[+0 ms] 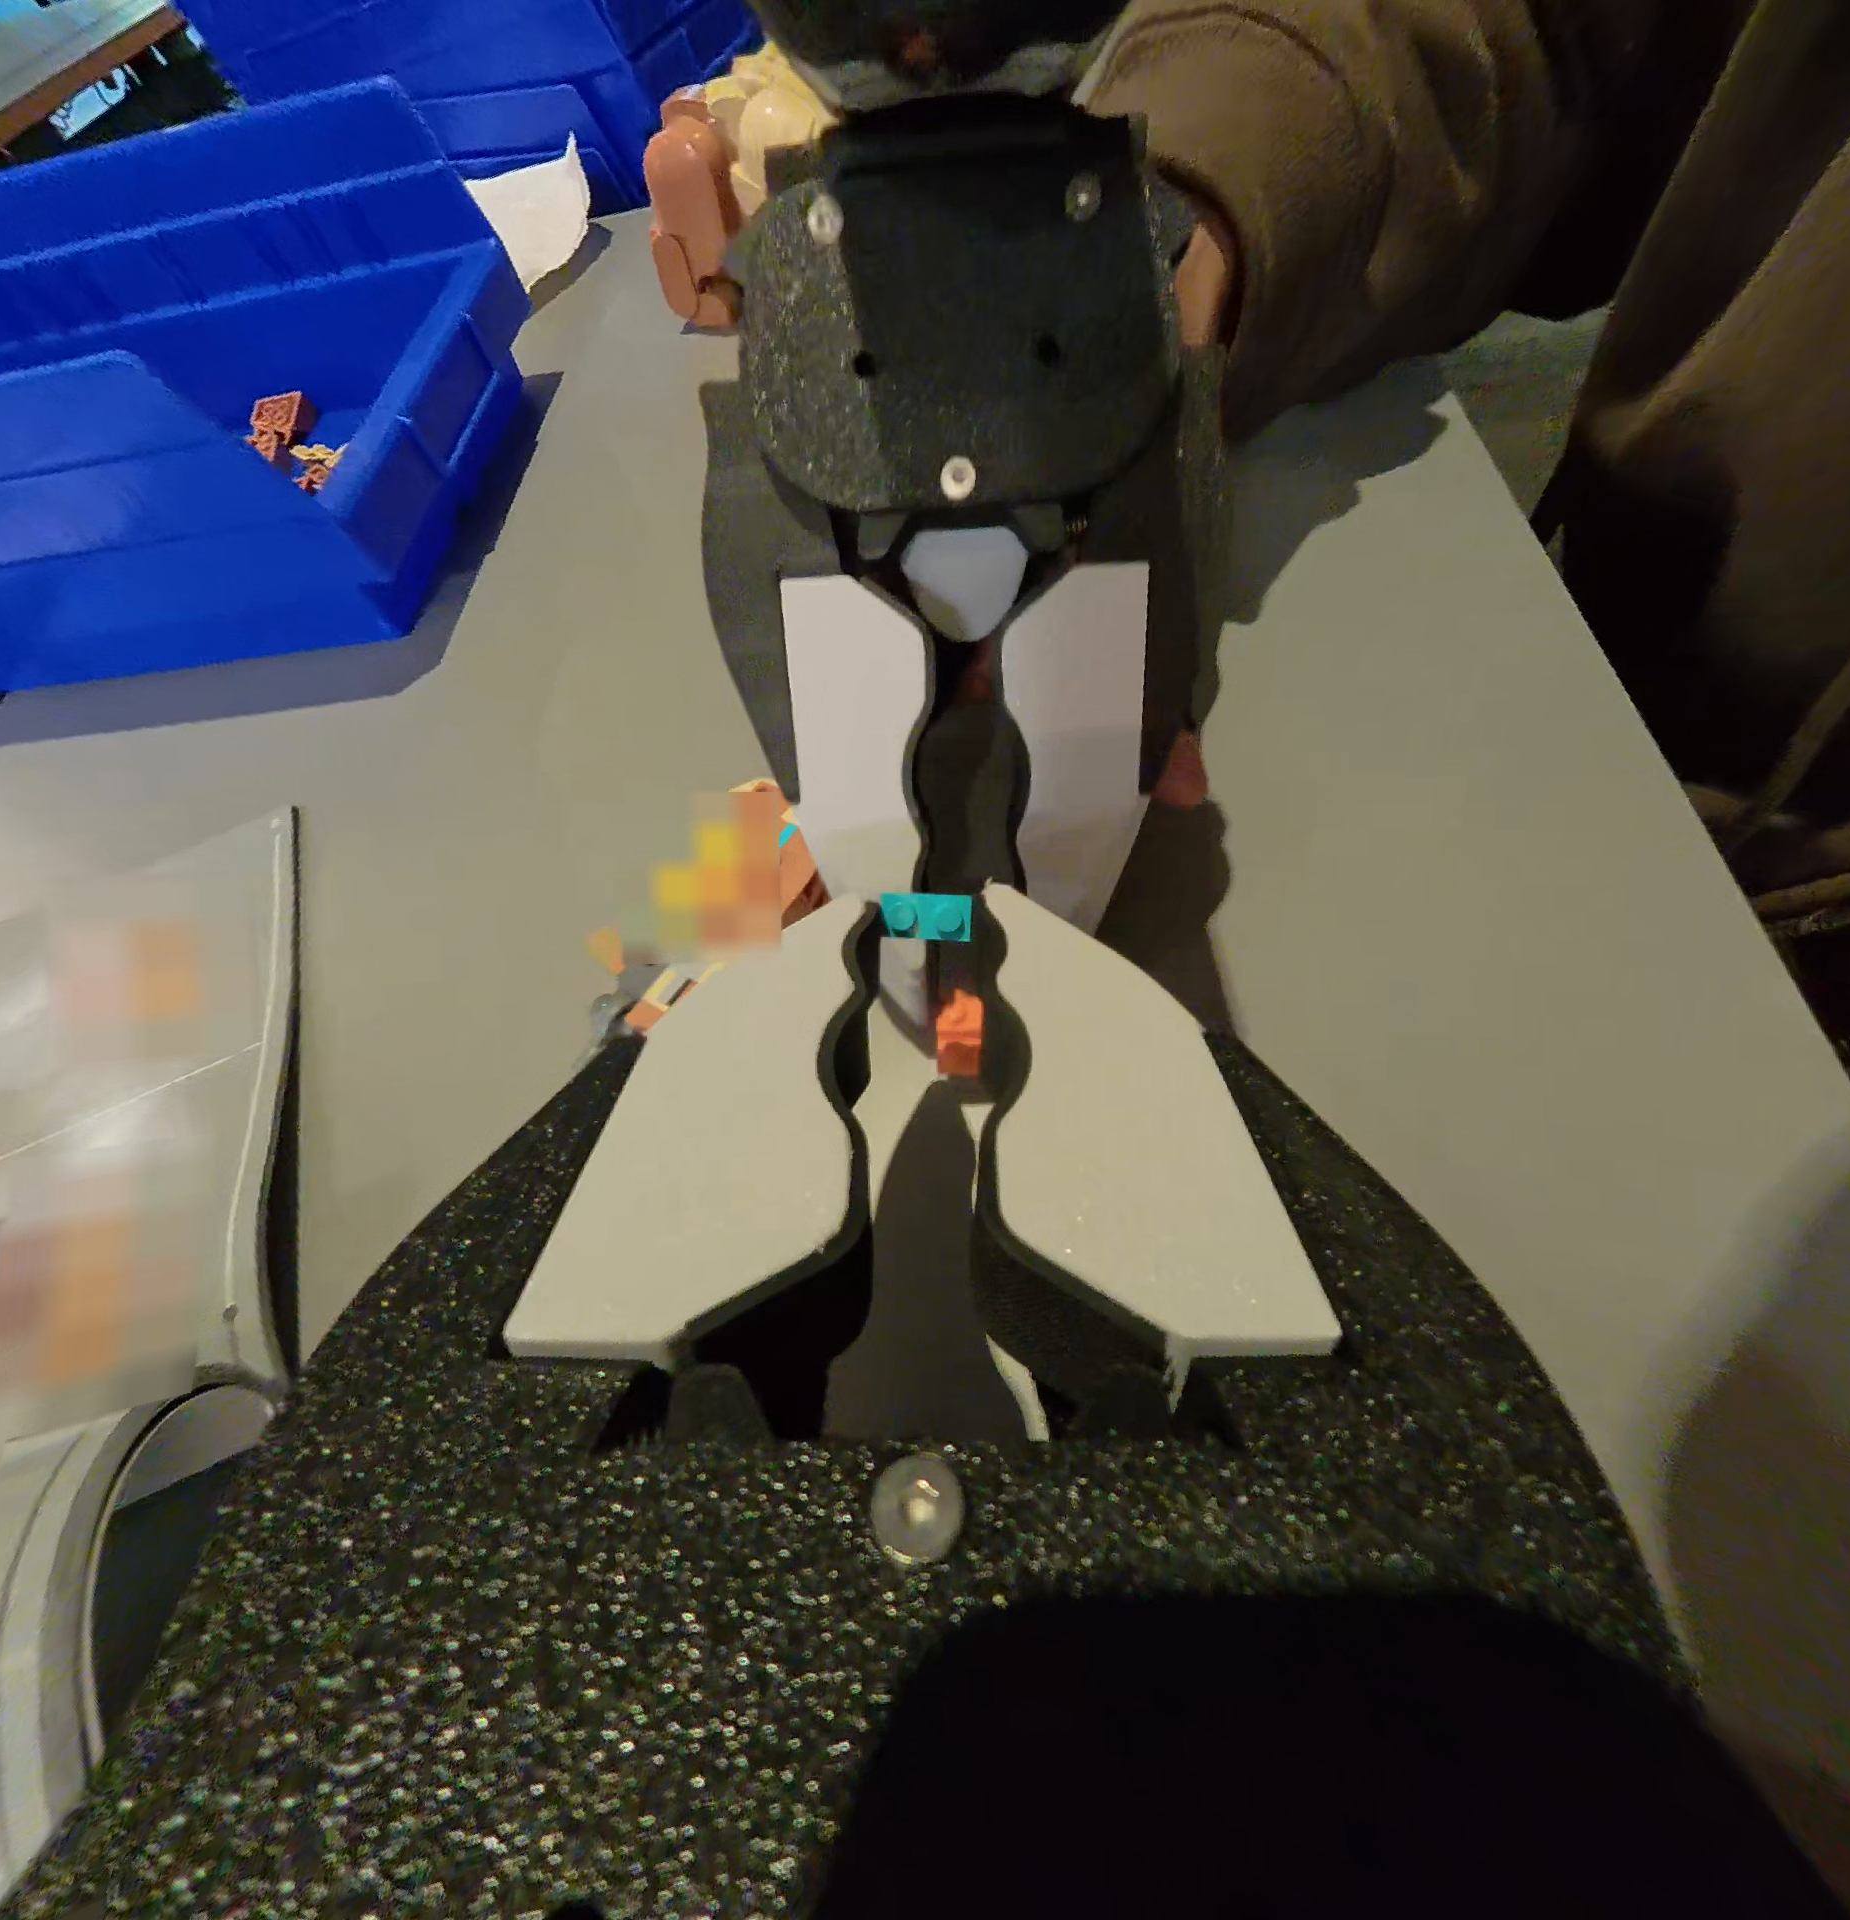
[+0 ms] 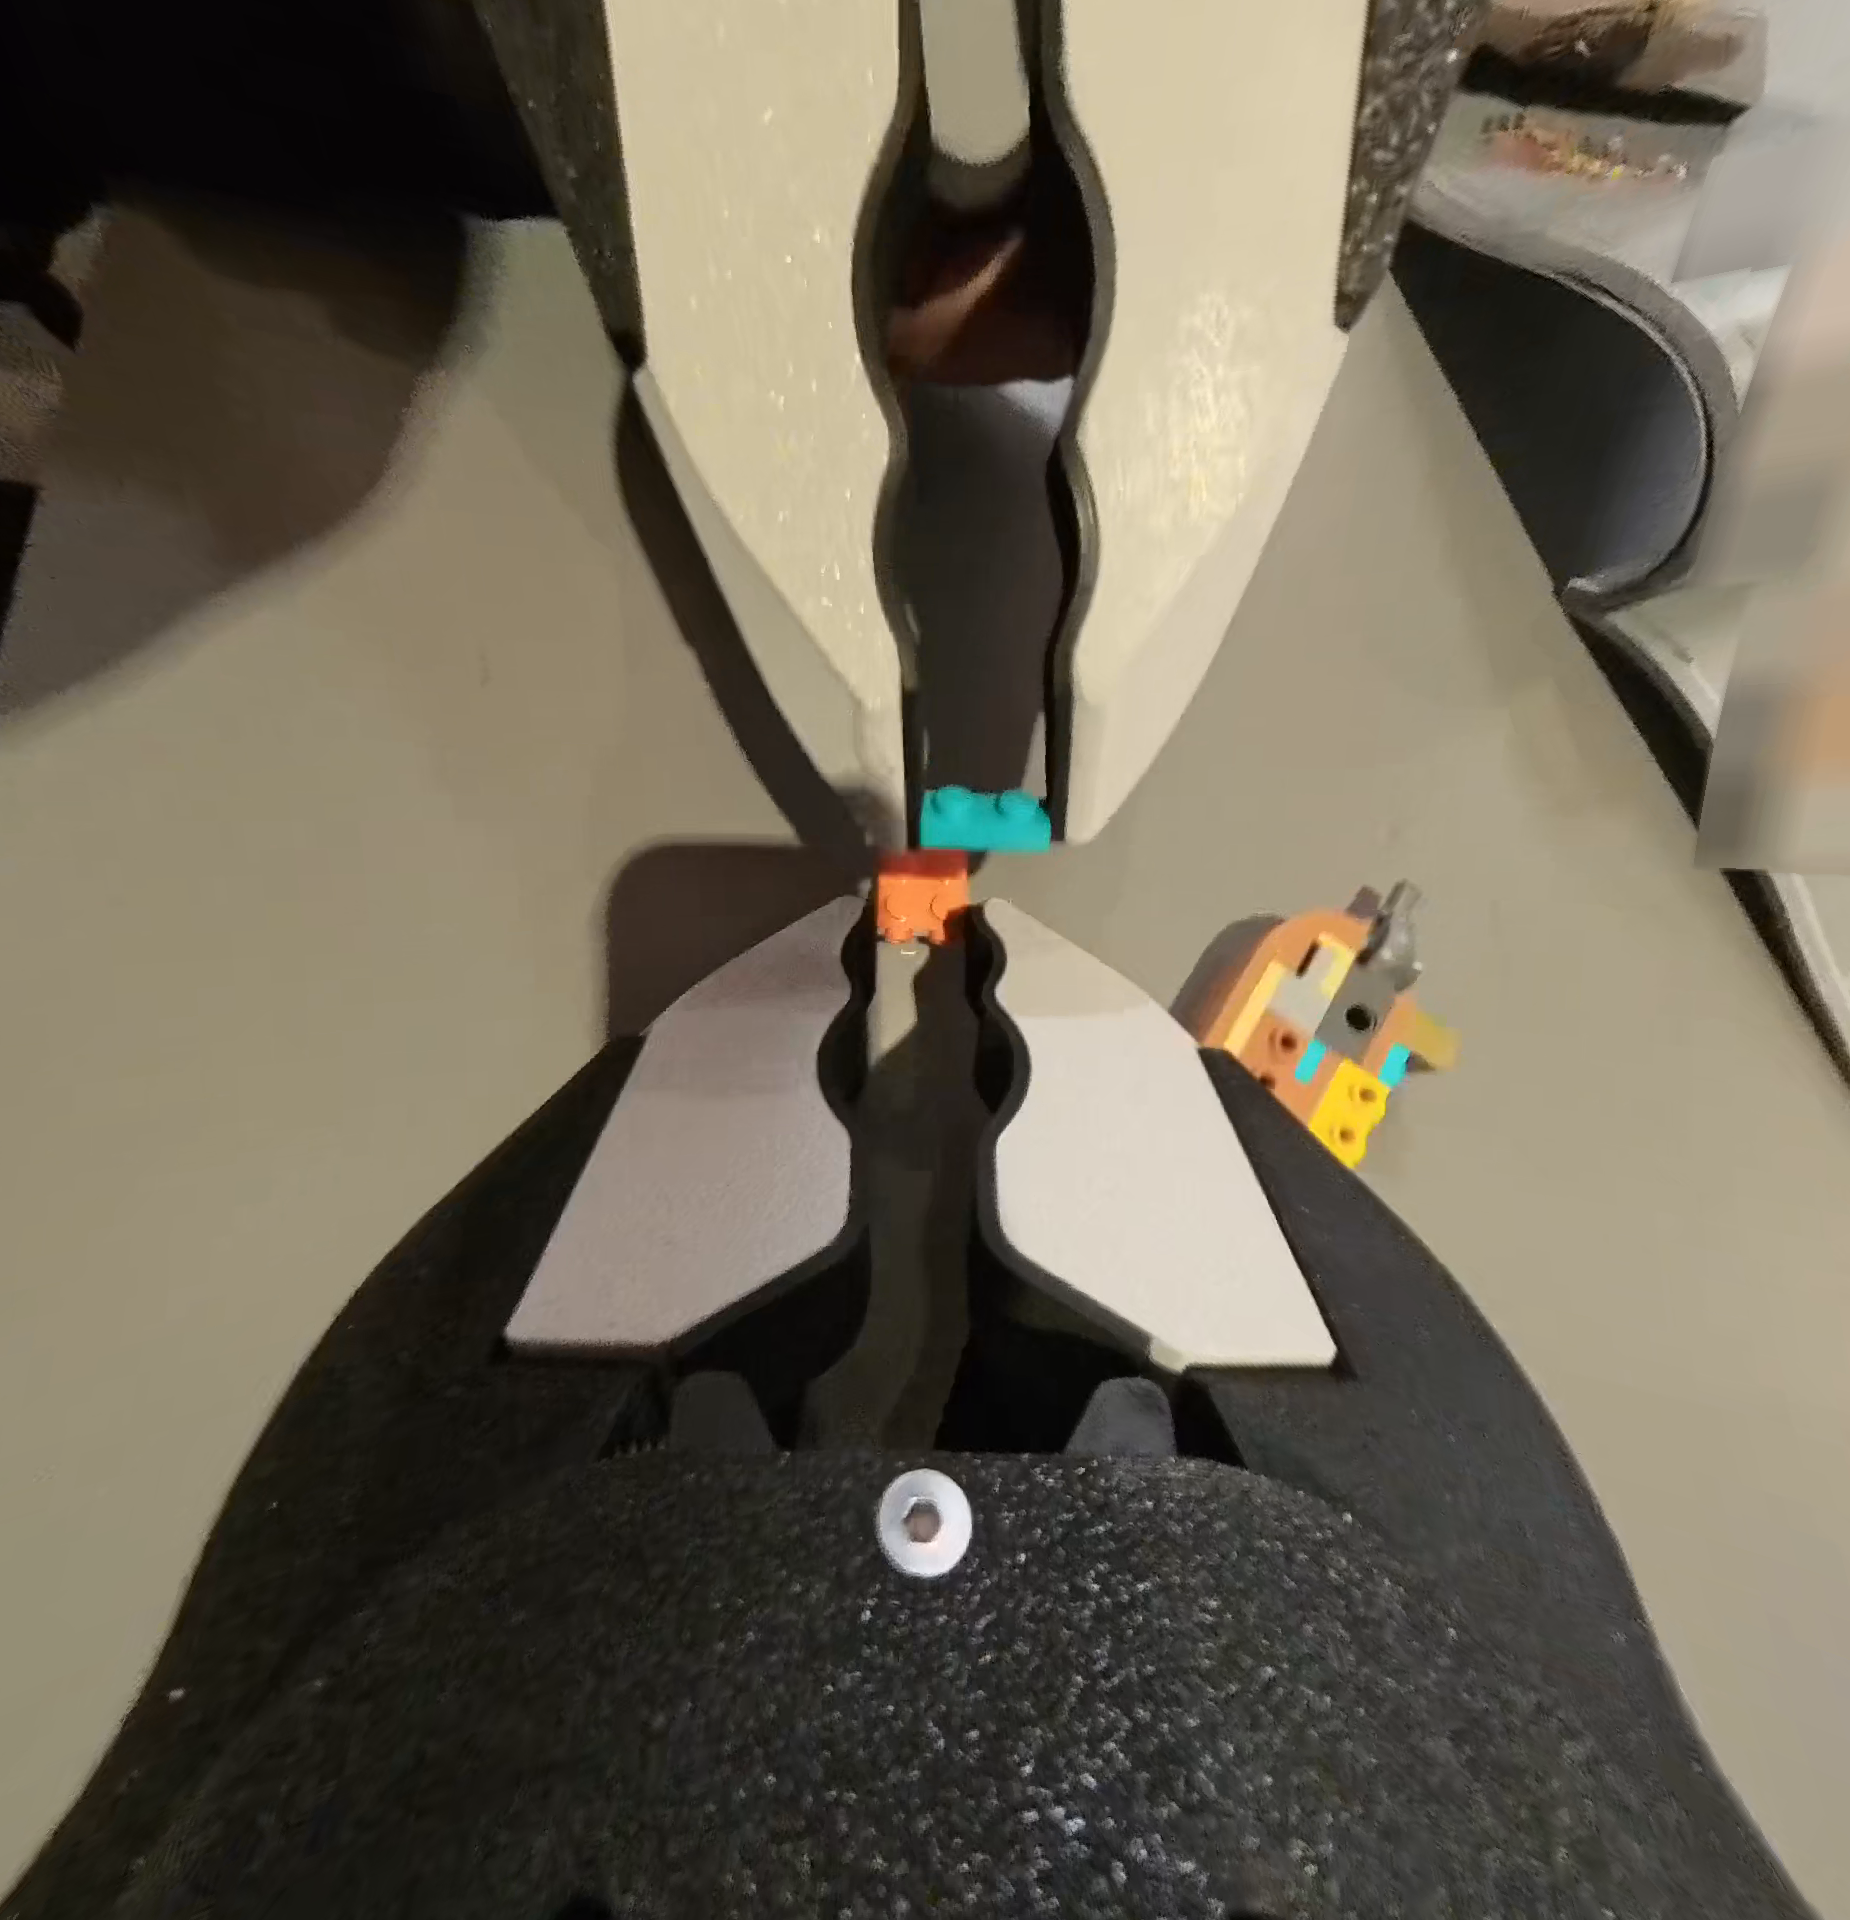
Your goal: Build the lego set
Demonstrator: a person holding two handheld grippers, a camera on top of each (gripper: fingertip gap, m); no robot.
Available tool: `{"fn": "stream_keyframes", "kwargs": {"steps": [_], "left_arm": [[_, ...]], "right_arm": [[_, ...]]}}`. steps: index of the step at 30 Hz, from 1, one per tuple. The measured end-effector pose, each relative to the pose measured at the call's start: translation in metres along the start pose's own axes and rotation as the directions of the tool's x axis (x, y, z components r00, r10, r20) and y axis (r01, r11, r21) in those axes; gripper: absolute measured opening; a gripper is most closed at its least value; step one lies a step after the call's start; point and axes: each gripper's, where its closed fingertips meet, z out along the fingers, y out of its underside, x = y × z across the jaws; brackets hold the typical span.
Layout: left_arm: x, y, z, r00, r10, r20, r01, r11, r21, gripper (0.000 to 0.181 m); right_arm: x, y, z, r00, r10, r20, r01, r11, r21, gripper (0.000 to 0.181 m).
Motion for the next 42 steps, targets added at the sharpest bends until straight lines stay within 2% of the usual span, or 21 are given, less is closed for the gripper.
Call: {"fn": "stream_keyframes", "kwargs": {"steps": [6,16,26,30,36,42], "left_arm": [[-0.004,0.003,-0.006,1.000,-0.023,0.000,0.023,1.000,0.004,0.016],[0.001,0.012,-0.001,0.997,-0.052,-0.058,0.050,0.998,-0.023,0.017],[0.000,0.014,-0.002,0.997,-0.058,-0.058,0.057,0.998,-0.026,0.017],[0.000,0.014,-0.001,0.996,-0.057,-0.062,0.055,0.998,-0.027,0.017],[0.001,0.019,-0.002,0.997,-0.052,-0.065,0.048,0.997,-0.061,0.017],[0.009,0.027,0.001,0.995,-0.042,-0.093,0.029,0.990,-0.137,0.017]], "right_arm": [[-0.005,-0.003,0.011,0.998,-0.062,0.006,0.062,0.998,-0.011,0.017],[-0.001,0.000,0.009,0.999,-0.032,-0.015,0.032,0.999,-0.009,0.016],[0.000,0.000,0.009,0.999,-0.025,-0.022,0.025,1.000,-0.002,0.017],[0.001,0.000,0.008,0.999,-0.029,-0.030,0.029,1.000,0.005,0.025],[-0.004,-0.006,-0.004,0.998,-0.052,-0.017,0.054,0.994,0.095,0.029],[-0.014,0.009,-0.016,0.993,-0.115,0.034,0.111,0.990,0.087,0.031]]}}
